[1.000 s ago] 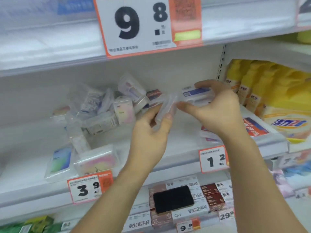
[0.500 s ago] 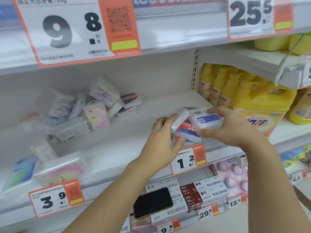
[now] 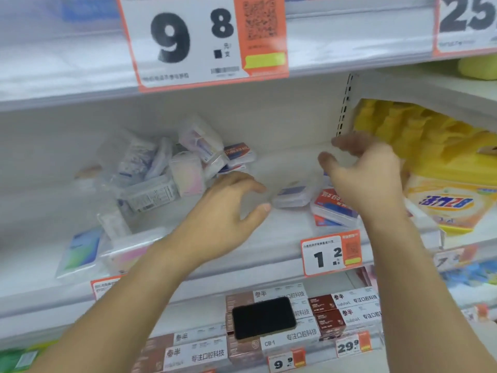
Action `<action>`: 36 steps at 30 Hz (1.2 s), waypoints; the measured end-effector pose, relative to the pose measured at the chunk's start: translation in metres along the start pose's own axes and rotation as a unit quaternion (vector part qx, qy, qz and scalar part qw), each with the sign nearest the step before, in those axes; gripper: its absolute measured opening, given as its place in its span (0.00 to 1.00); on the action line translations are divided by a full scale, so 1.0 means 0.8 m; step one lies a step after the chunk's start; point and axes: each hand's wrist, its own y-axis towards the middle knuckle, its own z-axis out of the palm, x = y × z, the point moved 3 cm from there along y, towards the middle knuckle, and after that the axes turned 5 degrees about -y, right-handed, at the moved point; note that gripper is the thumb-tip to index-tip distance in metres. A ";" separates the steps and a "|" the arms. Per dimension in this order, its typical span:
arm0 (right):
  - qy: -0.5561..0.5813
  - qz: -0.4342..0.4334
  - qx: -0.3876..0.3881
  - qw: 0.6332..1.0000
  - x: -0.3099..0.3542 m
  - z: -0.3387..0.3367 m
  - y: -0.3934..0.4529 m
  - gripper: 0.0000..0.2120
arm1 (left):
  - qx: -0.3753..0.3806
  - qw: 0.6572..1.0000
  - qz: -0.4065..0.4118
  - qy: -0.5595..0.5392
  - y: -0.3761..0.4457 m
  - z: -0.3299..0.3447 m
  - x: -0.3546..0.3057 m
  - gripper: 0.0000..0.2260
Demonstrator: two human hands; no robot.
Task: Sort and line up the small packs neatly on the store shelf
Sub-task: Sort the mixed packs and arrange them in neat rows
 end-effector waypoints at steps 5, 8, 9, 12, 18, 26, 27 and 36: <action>0.111 -0.034 0.118 0.986 0.070 0.099 -0.030 0.09 | -0.020 0.999 -0.018 0.046 -0.079 -0.093 0.051 0.17; 0.101 -0.066 0.213 0.970 0.105 0.166 -0.067 0.12 | -0.057 0.990 -0.087 0.099 -0.129 -0.120 0.095 0.23; 0.082 -0.091 0.237 0.964 0.118 0.184 -0.079 0.14 | -0.054 0.984 -0.117 0.120 -0.140 -0.122 0.110 0.27; 0.061 -0.129 0.278 0.950 0.146 0.220 -0.109 0.20 | -0.053 0.977 -0.170 0.120 -0.163 -0.119 0.149 0.34; 0.026 -0.132 0.179 0.975 0.173 0.239 -0.111 0.28 | -0.122 0.975 -0.185 0.029 -0.170 -0.129 0.188 0.33; -0.133 -0.162 0.231 0.950 0.177 0.276 -0.033 0.39 | -0.145 0.976 -0.164 0.019 -0.165 -0.111 0.187 0.27; -0.155 -0.174 0.220 0.947 0.176 0.282 -0.029 0.36 | -0.142 0.976 -0.164 0.014 -0.165 -0.111 0.188 0.27; -0.090 -0.242 0.348 0.901 0.178 0.229 -0.081 0.16 | -0.089 0.970 -0.228 -0.012 -0.159 -0.113 0.198 0.31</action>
